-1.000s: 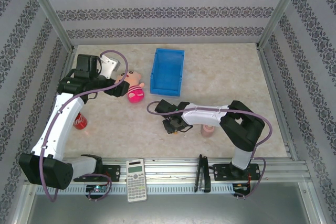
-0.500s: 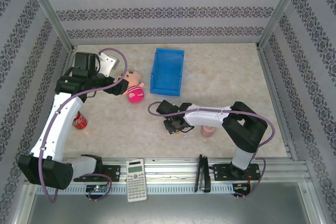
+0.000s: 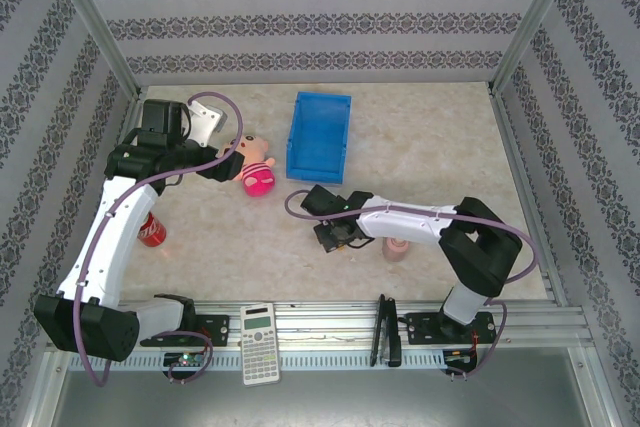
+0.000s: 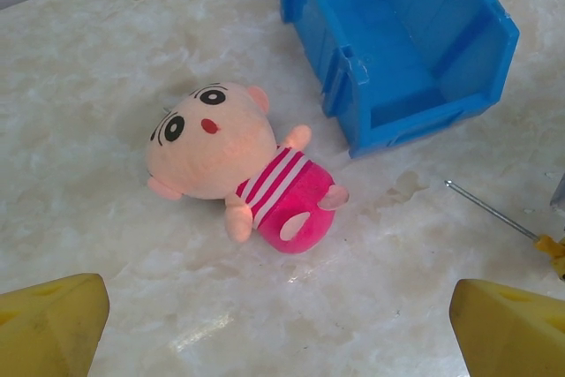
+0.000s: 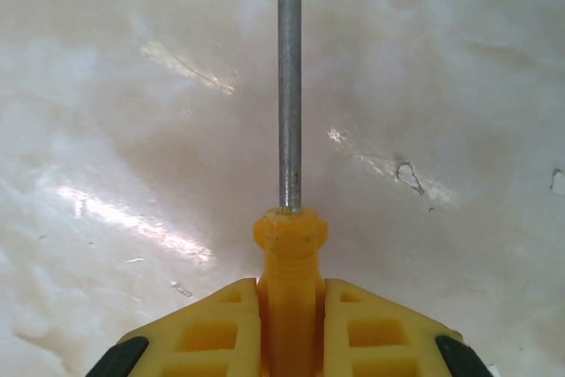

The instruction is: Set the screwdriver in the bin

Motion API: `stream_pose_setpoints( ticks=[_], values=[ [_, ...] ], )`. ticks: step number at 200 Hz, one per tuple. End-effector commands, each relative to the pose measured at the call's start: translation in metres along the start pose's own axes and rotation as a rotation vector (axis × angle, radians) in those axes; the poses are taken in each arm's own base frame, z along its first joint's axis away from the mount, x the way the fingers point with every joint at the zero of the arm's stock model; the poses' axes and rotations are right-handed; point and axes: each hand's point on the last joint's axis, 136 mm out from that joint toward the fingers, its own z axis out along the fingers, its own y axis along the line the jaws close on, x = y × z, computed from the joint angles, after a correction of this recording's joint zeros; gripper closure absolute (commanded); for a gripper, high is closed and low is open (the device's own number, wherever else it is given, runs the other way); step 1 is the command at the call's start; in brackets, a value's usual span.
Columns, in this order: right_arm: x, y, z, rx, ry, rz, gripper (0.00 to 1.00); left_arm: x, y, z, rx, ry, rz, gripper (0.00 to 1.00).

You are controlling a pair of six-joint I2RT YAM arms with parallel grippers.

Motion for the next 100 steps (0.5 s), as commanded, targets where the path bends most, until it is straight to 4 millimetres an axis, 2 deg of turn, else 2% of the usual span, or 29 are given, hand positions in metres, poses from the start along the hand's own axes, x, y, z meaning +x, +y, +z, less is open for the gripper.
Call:
stream_pose_setpoints(
  ticks=[1,35,59,83,100],
  values=[
    [-0.016,0.000,-0.026,-0.023,-0.052,-0.011,0.84,-0.001,-0.002,-0.008,-0.011,0.000,0.049,0.01],
    [-0.032,-0.001,-0.047,-0.051,-0.102,0.001,0.83,-0.010,0.010,-0.018,-0.086,-0.015,0.091,0.01],
    [-0.046,-0.001,-0.061,-0.088,-0.125,0.015,0.83,-0.009,0.007,-0.018,-0.072,-0.015,0.082,0.01],
    [-0.067,-0.008,-0.073,-0.102,-0.163,0.040,0.83,-0.006,0.005,-0.016,-0.059,-0.016,0.069,0.01],
    [-0.089,-0.013,-0.080,-0.109,-0.202,0.055,0.82,-0.005,0.002,-0.017,-0.046,-0.017,0.079,0.01]
  ],
)
